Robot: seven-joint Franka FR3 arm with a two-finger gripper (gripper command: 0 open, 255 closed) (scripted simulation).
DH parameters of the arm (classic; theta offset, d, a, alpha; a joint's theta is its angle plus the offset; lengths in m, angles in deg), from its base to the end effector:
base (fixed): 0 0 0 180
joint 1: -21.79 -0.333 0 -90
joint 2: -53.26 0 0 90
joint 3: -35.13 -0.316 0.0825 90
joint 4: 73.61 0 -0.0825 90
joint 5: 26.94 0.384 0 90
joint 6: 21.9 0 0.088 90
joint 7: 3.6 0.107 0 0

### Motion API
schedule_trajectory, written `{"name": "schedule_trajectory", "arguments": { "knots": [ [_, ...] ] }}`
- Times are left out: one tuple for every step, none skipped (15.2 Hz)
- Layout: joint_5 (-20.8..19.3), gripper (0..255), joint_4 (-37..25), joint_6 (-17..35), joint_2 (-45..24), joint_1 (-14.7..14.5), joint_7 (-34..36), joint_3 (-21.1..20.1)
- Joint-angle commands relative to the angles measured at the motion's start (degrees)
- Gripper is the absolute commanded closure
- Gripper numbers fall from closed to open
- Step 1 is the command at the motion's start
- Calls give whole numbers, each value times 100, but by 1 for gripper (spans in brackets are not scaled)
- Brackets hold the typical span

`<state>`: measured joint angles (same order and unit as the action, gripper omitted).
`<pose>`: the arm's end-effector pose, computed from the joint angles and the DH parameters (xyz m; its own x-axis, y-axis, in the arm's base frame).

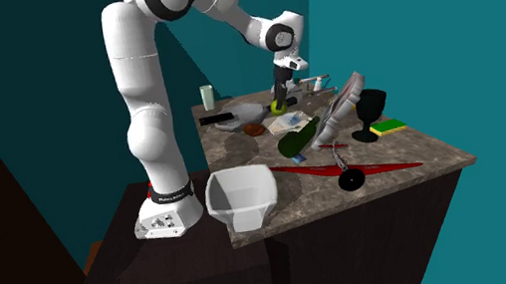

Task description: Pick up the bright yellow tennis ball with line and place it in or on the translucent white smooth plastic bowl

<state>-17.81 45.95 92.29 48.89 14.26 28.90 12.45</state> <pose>0.4626 0.2784 0.3796 0.9673 -0.1075 -0.2296 -0.1208 -0.9917 -0.0448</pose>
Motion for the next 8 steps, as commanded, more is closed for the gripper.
{"name": "schedule_trajectory", "arguments": {
  "knots": [
    [25,255,-59,-148,91,11,-6,3],
    [33,255,-102,-222,124,14,-4,5],
    [41,255,-145,-296,157,18,-2,6],
    [48,255,-190,-370,188,21,1,8],
    [55,255,-235,-444,218,24,4,9],
    [62,255,-282,-518,247,27,7,11],
    [68,255,-331,-593,275,30,11,13],
    [73,255,-380,-667,301,33,15,15]
  ]
}}
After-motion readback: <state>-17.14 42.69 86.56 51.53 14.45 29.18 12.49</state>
